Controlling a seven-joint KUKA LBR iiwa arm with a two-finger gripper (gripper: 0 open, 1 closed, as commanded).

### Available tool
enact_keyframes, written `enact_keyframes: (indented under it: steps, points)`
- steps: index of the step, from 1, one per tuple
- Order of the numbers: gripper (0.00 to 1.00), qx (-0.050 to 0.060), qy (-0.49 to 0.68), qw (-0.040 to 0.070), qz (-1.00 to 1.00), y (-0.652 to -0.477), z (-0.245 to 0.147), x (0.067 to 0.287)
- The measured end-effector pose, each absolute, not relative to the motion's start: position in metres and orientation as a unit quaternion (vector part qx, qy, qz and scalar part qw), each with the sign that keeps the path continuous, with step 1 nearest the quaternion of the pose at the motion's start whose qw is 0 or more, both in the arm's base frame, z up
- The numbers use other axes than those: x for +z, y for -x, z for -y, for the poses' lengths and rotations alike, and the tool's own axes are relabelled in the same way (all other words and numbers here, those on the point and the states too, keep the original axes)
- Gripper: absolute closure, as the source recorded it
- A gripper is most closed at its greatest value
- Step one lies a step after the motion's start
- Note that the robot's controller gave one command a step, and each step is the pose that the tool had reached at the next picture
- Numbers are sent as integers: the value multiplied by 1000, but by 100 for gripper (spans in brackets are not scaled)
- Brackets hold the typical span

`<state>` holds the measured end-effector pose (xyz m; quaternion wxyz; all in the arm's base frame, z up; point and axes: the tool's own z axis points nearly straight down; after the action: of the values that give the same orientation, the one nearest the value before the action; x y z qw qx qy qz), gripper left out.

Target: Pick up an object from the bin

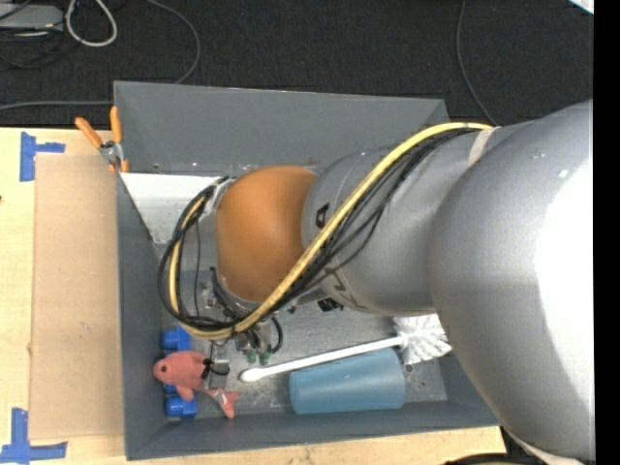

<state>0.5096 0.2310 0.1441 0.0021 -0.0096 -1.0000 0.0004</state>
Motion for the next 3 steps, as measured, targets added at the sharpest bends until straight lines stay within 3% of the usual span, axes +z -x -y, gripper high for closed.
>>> enact_keyframes:
  steps: [1, 2, 3]
  points:
    - [0, 0, 10, 2, 1000, -510, -231, 144]
    - [0, 0, -127, 1, 992, -477, -236, 81]
    - [100, 0, -103, 1, 995, -474, -238, 84]
